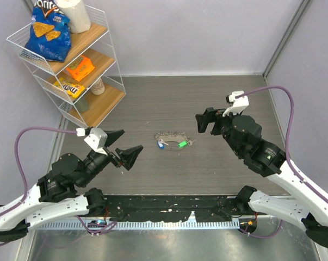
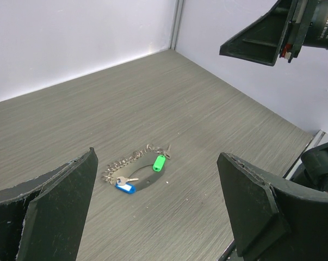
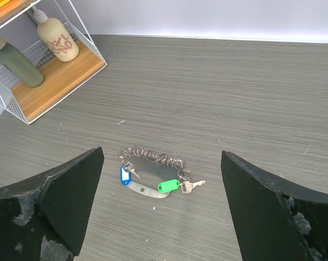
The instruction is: Put the keys on the keyring
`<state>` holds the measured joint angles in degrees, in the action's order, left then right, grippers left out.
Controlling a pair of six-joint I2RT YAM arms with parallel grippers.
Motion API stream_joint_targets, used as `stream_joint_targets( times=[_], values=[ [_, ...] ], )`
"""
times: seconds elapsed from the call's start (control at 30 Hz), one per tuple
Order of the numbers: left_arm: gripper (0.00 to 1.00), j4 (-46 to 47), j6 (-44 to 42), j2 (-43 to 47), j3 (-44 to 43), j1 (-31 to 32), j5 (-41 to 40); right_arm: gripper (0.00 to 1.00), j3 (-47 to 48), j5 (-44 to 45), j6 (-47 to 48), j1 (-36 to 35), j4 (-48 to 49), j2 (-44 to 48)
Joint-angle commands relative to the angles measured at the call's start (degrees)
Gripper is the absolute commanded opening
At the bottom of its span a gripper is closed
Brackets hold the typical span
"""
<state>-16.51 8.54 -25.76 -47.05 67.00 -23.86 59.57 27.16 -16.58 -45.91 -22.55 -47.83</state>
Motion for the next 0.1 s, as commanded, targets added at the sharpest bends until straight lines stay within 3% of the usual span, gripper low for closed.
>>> stream_joint_targets(
  times=[0.0,0.07],
  values=[
    [1.00,2.54,-0.62,0.27,-0.76,-0.12,0.13,0.95,2.39,1.58,1.02,0.12,1.98,0.37],
    [1.00,2.54,-0.80,0.10,-0.59,-0.12,-0.05,0.96,2.39,2.11,0.06,0.12,1.89,0.02]
  ],
)
